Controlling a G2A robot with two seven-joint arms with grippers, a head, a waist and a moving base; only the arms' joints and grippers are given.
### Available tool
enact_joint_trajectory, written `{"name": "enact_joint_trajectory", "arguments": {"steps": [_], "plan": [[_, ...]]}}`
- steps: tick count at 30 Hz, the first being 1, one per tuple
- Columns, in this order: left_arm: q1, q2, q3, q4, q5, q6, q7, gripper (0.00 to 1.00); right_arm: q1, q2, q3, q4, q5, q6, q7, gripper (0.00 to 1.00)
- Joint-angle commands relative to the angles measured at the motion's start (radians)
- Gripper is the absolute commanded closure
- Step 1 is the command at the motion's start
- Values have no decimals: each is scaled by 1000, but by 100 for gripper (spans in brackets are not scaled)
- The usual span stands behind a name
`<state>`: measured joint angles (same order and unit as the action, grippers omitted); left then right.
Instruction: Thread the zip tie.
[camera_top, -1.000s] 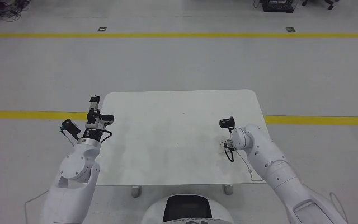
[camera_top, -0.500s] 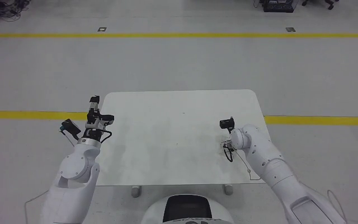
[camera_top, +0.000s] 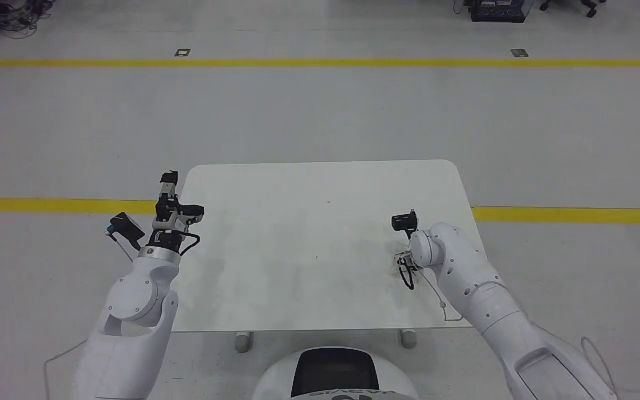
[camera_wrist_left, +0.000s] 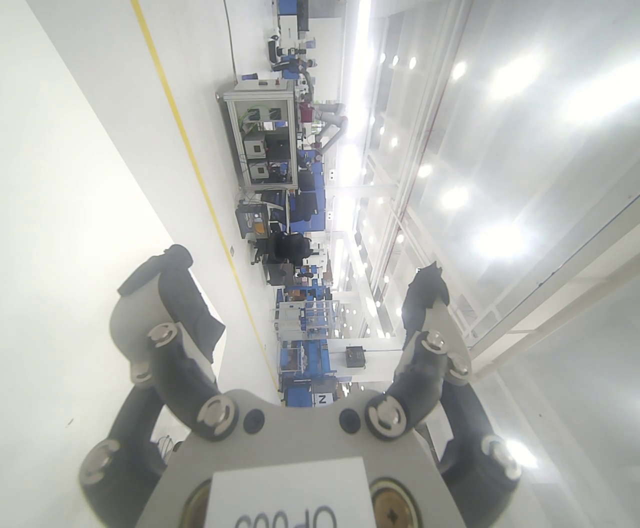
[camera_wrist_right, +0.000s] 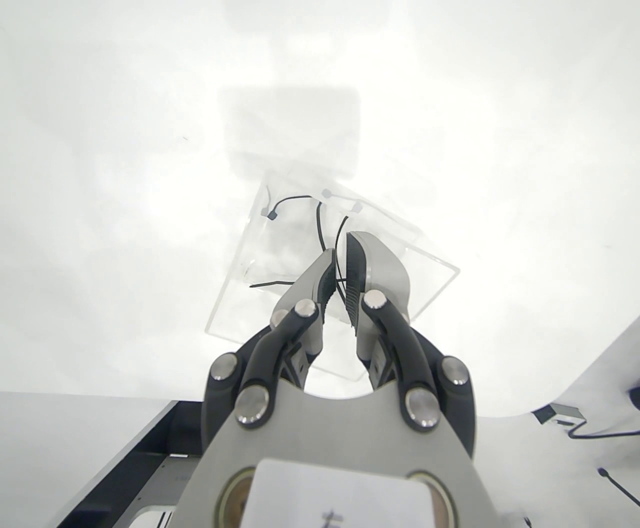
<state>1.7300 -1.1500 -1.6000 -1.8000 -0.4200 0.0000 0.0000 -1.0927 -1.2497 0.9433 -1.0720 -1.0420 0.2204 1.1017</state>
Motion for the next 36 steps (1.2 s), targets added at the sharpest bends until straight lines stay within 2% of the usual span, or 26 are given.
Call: {"name": "enact_joint_trajectory", "arguments": {"steps": [1, 13, 26, 36], "plan": [[0, 0, 0, 0, 0, 0, 0, 0, 2, -2, -2, 5, -2, 1, 0, 91], [0, 0, 0, 0, 0, 0, 0, 0, 14, -13, -12, 29, -6, 0, -3, 91], [0, 0, 0, 0, 0, 0, 0, 0, 4, -15, 0, 10, -23, 2, 2, 90], [0, 0, 0, 0, 0, 0, 0, 0, 10, -22, -3, 31, -23, -5, 7, 90]]}}
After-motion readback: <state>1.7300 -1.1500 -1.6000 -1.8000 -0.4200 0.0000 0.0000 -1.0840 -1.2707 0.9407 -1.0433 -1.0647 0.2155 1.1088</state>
